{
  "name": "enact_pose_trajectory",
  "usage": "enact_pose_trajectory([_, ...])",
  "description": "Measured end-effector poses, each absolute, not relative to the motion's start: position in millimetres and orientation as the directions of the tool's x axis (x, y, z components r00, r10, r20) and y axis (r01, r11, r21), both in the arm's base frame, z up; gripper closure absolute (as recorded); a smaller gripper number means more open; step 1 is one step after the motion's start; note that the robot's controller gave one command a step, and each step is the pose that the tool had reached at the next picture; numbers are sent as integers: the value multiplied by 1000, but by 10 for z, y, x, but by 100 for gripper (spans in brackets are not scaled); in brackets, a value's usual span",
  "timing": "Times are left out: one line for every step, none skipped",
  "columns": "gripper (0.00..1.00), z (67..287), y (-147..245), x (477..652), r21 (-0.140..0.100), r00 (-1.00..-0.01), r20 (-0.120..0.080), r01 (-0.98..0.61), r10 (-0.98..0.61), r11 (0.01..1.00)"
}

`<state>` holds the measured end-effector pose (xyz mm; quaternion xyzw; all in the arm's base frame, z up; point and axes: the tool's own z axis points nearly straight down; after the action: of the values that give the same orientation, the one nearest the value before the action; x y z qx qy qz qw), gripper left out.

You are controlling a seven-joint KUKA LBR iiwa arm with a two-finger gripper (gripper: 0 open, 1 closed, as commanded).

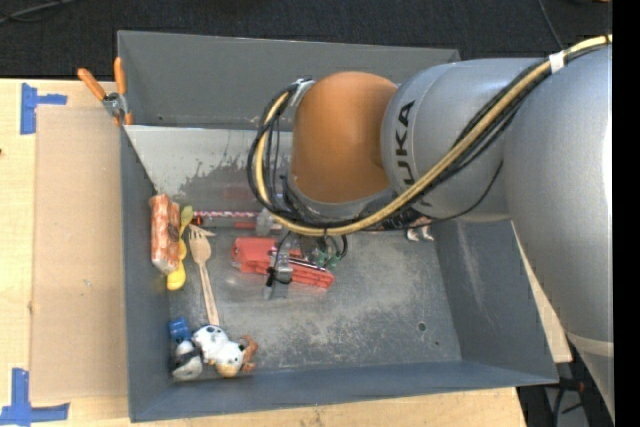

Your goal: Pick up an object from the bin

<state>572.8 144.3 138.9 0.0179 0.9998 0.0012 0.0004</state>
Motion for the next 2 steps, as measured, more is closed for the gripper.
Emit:
enact_pose_trajectory([0, 731, 1213, 5792, 6, -985, -8, 171, 171, 985])
enact_pose_trajectory([100, 736, 1028, 5892, 6, -999, -11, -47, -47, 999])
